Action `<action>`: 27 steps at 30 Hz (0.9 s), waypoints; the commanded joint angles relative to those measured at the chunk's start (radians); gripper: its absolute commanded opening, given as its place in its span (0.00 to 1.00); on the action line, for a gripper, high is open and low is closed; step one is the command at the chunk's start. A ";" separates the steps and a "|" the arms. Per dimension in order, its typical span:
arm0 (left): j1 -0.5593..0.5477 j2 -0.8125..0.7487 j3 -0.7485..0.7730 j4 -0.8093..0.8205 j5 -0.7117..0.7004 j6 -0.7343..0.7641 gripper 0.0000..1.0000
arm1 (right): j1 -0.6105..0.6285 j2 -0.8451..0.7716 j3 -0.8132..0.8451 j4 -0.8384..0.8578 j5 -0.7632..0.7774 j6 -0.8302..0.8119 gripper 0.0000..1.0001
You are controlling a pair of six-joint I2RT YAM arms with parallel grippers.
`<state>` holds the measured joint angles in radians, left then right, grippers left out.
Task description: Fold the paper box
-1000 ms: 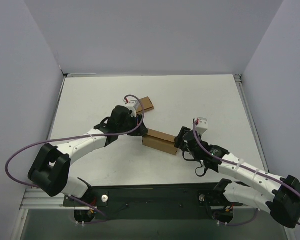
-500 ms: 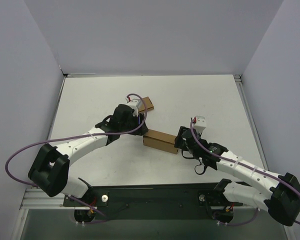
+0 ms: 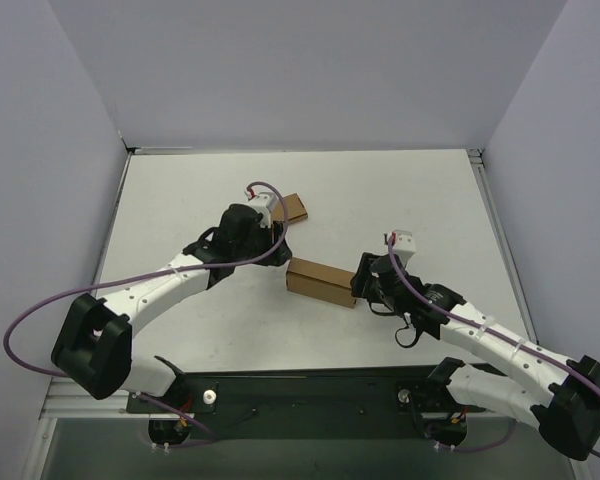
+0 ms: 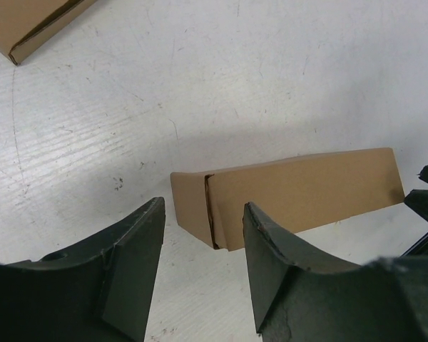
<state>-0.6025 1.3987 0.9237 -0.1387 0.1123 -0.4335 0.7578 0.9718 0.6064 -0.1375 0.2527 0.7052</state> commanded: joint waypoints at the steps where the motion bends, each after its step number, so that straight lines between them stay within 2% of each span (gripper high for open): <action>1: 0.007 -0.010 -0.016 0.039 0.024 0.009 0.57 | -0.006 0.018 0.004 -0.016 0.000 -0.009 0.49; 12: 0.007 0.023 -0.112 0.122 0.061 0.036 0.55 | -0.012 0.053 -0.083 0.013 -0.009 0.019 0.46; 21: 0.004 0.034 -0.221 0.183 0.070 -0.016 0.43 | -0.017 0.057 -0.140 0.013 -0.007 0.039 0.43; 27: -0.022 0.043 -0.269 0.160 0.020 -0.025 0.39 | -0.020 0.048 -0.157 0.013 -0.004 0.046 0.43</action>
<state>-0.5987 1.4086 0.7143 0.1310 0.1749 -0.4671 0.7456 0.9981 0.5037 -0.0105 0.2424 0.7586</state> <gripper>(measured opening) 0.404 0.433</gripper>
